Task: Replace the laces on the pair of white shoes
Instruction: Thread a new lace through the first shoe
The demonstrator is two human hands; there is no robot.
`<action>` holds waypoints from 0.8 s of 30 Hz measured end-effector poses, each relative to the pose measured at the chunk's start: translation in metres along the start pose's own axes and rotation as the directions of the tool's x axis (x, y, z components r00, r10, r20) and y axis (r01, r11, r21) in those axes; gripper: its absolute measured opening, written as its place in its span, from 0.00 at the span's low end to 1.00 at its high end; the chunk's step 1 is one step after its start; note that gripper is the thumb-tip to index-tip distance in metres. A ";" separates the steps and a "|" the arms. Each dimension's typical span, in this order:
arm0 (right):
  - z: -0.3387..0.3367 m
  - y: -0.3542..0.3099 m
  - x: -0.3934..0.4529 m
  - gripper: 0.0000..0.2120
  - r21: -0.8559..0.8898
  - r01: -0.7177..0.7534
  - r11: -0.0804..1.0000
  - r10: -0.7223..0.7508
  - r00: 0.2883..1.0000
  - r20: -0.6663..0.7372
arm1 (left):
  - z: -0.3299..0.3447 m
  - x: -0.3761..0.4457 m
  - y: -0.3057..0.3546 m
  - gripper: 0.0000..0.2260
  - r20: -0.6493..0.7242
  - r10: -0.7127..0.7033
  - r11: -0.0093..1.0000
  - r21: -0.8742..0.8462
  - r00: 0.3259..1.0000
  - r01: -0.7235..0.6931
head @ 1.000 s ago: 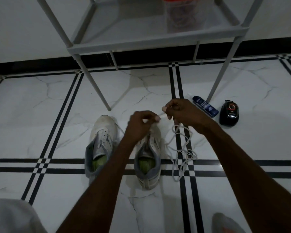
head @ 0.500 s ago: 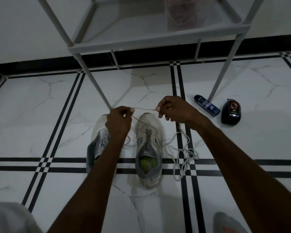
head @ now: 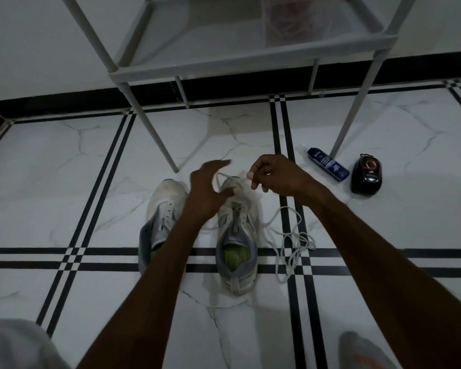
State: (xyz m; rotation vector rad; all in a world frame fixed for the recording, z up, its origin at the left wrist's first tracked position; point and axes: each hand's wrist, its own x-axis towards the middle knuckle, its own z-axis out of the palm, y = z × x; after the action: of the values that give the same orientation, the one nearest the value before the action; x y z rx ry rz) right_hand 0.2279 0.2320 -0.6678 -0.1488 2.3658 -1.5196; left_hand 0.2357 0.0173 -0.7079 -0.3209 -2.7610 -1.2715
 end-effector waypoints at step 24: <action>0.004 0.001 -0.015 0.09 0.128 -0.003 0.992 -0.039 0.947 0.320 | 0.003 -0.017 -0.014 0.06 -0.239 -0.292 0.950 0.037 0.926 0.309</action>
State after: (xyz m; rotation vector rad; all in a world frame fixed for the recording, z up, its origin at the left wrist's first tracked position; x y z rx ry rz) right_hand 0.2435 0.2329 -0.6673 -0.3608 2.0121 -1.5175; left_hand 0.2492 0.0077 -0.7229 0.2536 -2.7163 -1.1700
